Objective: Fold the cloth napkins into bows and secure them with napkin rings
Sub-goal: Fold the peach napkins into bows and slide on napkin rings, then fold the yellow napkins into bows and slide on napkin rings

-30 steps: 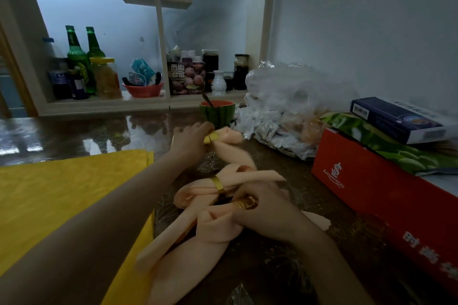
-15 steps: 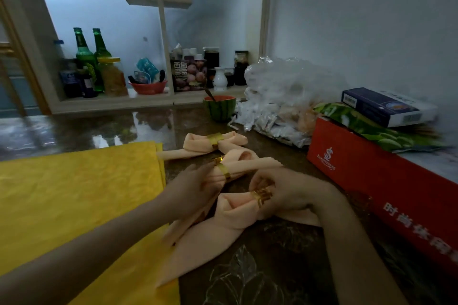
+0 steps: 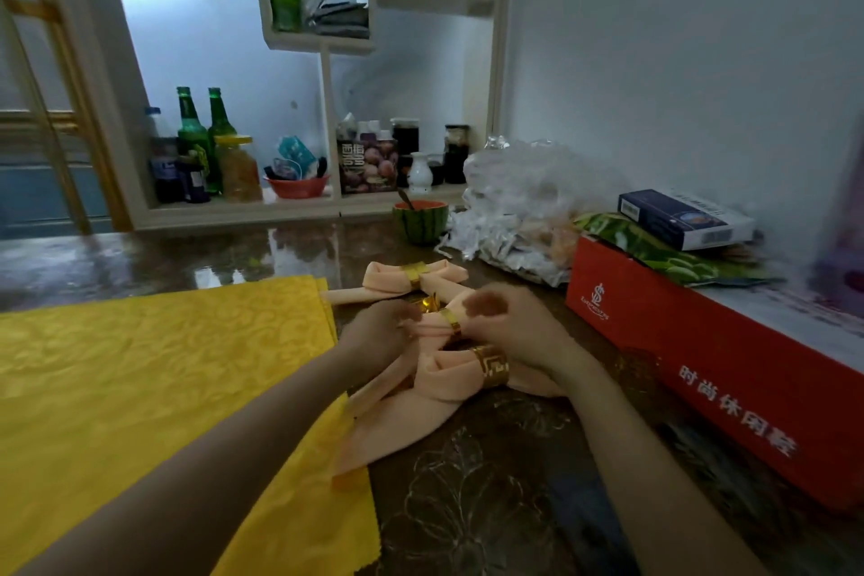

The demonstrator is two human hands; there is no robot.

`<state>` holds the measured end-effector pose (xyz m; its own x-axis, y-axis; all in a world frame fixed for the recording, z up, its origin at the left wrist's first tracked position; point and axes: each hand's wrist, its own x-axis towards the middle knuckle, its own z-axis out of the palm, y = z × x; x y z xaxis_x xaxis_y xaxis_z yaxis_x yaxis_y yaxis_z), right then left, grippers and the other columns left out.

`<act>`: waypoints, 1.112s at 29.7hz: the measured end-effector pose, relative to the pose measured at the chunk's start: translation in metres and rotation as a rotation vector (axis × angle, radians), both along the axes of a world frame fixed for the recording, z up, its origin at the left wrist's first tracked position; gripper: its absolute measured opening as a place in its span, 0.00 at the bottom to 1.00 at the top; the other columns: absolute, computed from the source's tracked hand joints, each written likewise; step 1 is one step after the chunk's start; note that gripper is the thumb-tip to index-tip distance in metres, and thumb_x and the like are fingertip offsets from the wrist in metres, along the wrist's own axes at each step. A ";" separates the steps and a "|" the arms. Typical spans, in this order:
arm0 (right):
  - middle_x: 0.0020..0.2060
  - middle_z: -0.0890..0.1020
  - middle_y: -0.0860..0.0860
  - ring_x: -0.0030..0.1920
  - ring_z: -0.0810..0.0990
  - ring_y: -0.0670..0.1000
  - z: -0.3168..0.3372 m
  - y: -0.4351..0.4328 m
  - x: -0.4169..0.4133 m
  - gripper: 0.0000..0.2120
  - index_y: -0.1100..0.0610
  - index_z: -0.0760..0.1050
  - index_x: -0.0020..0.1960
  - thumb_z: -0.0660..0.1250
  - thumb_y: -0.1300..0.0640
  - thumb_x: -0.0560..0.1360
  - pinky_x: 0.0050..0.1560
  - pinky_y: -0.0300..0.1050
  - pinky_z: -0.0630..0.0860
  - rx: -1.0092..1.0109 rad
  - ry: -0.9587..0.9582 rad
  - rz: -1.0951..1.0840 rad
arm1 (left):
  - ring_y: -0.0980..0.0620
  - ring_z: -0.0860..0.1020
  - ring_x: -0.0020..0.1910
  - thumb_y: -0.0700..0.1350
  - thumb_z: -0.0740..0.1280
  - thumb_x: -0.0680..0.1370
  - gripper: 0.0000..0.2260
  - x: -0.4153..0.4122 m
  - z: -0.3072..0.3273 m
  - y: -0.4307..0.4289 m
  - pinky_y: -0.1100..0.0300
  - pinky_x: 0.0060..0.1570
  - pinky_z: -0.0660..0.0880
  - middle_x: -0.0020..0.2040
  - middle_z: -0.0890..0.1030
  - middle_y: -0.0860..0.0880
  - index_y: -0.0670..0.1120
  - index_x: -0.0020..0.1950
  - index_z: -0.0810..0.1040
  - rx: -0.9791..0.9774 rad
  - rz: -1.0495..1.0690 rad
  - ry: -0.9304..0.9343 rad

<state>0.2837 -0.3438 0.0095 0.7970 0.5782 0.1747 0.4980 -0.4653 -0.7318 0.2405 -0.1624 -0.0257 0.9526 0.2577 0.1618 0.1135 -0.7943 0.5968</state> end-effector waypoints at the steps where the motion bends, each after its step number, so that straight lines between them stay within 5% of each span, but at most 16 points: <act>1: 0.55 0.77 0.49 0.57 0.74 0.49 0.004 0.015 0.006 0.13 0.52 0.75 0.59 0.65 0.58 0.76 0.55 0.45 0.73 -0.045 -0.162 -0.093 | 0.49 0.73 0.62 0.40 0.60 0.79 0.13 -0.003 0.002 0.001 0.52 0.60 0.71 0.64 0.75 0.48 0.48 0.63 0.75 0.075 0.008 0.012; 3: 0.60 0.76 0.52 0.60 0.72 0.53 0.013 0.054 0.016 0.17 0.51 0.72 0.65 0.59 0.62 0.77 0.57 0.49 0.70 -0.271 -0.377 -0.074 | 0.48 0.72 0.63 0.41 0.59 0.79 0.13 -0.013 0.004 0.000 0.50 0.61 0.70 0.64 0.76 0.49 0.48 0.62 0.75 0.175 0.019 0.006; 7: 0.66 0.70 0.52 0.65 0.69 0.56 0.008 0.105 0.041 0.22 0.58 0.64 0.72 0.58 0.63 0.78 0.52 0.38 0.74 -0.591 -0.178 -0.010 | 0.51 0.64 0.70 0.44 0.57 0.80 0.16 -0.044 0.009 -0.005 0.52 0.67 0.61 0.70 0.68 0.53 0.51 0.68 0.70 0.364 -0.042 -0.036; 9: 0.60 0.73 0.53 0.58 0.73 0.54 -0.005 0.109 0.055 0.18 0.61 0.69 0.67 0.60 0.62 0.78 0.42 0.37 0.74 -0.623 -0.119 -0.075 | 0.52 0.58 0.73 0.46 0.56 0.81 0.18 -0.063 0.016 -0.007 0.51 0.71 0.54 0.74 0.62 0.53 0.52 0.72 0.64 0.440 -0.034 0.011; 12: 0.56 0.78 0.53 0.54 0.74 0.53 -0.006 0.111 0.063 0.12 0.56 0.77 0.59 0.63 0.60 0.76 0.55 0.48 0.72 -0.482 -0.190 -0.136 | 0.53 0.56 0.74 0.54 0.58 0.80 0.23 -0.103 0.019 0.004 0.52 0.72 0.54 0.76 0.57 0.54 0.53 0.74 0.59 0.401 0.033 0.093; 14: 0.53 0.79 0.51 0.54 0.75 0.51 0.002 0.095 0.065 0.08 0.54 0.79 0.54 0.64 0.59 0.76 0.59 0.50 0.71 -0.317 -0.192 -0.165 | 0.53 0.55 0.75 0.67 0.61 0.72 0.37 -0.133 0.015 0.012 0.54 0.72 0.56 0.76 0.54 0.55 0.54 0.75 0.54 0.256 0.024 0.255; 16: 0.52 0.80 0.51 0.52 0.76 0.52 0.005 0.069 0.073 0.04 0.52 0.78 0.48 0.66 0.57 0.76 0.57 0.52 0.73 -0.246 -0.210 -0.226 | 0.56 0.46 0.76 0.82 0.52 0.54 0.56 -0.161 0.004 0.015 0.51 0.74 0.48 0.77 0.45 0.57 0.56 0.77 0.46 0.252 -0.061 0.450; 19: 0.49 0.81 0.54 0.48 0.77 0.53 0.005 0.027 0.082 0.03 0.53 0.77 0.45 0.64 0.58 0.76 0.46 0.46 0.73 -0.307 -0.276 -0.313 | 0.63 0.37 0.72 0.84 0.35 0.42 0.63 -0.182 -0.017 0.017 0.49 0.73 0.39 0.76 0.39 0.59 0.60 0.76 0.44 0.295 -0.128 0.475; 23: 0.59 0.75 0.52 0.60 0.72 0.58 0.009 -0.012 0.083 0.07 0.50 0.79 0.50 0.64 0.58 0.76 0.61 0.52 0.61 -0.462 -0.309 -0.458 | 0.60 0.43 0.75 0.82 0.32 0.50 0.55 -0.180 -0.028 0.022 0.51 0.73 0.43 0.77 0.46 0.60 0.64 0.73 0.55 0.274 -0.078 0.335; 26: 0.51 0.80 0.50 0.52 0.73 0.54 -0.002 -0.031 0.072 0.09 0.47 0.79 0.45 0.67 0.61 0.72 0.60 0.52 0.59 -0.604 -0.181 -0.426 | 0.60 0.48 0.75 0.63 0.50 0.79 0.21 -0.184 -0.035 0.016 0.54 0.73 0.46 0.76 0.52 0.59 0.63 0.72 0.61 0.312 -0.018 0.220; 30: 0.44 0.80 0.49 0.49 0.74 0.53 0.007 -0.041 0.050 0.09 0.50 0.78 0.50 0.68 0.59 0.72 0.57 0.51 0.62 -0.427 -0.236 -0.421 | 0.58 0.63 0.72 0.50 0.58 0.81 0.15 -0.184 -0.038 0.009 0.62 0.67 0.60 0.72 0.67 0.55 0.55 0.68 0.71 0.288 0.064 0.011; 33: 0.47 0.81 0.53 0.50 0.76 0.53 0.020 -0.027 0.010 0.04 0.56 0.79 0.47 0.66 0.58 0.74 0.55 0.50 0.69 -0.210 -0.339 -0.307 | 0.51 0.73 0.64 0.43 0.58 0.81 0.13 -0.189 -0.027 0.007 0.60 0.61 0.68 0.64 0.77 0.50 0.51 0.64 0.76 0.277 0.116 0.016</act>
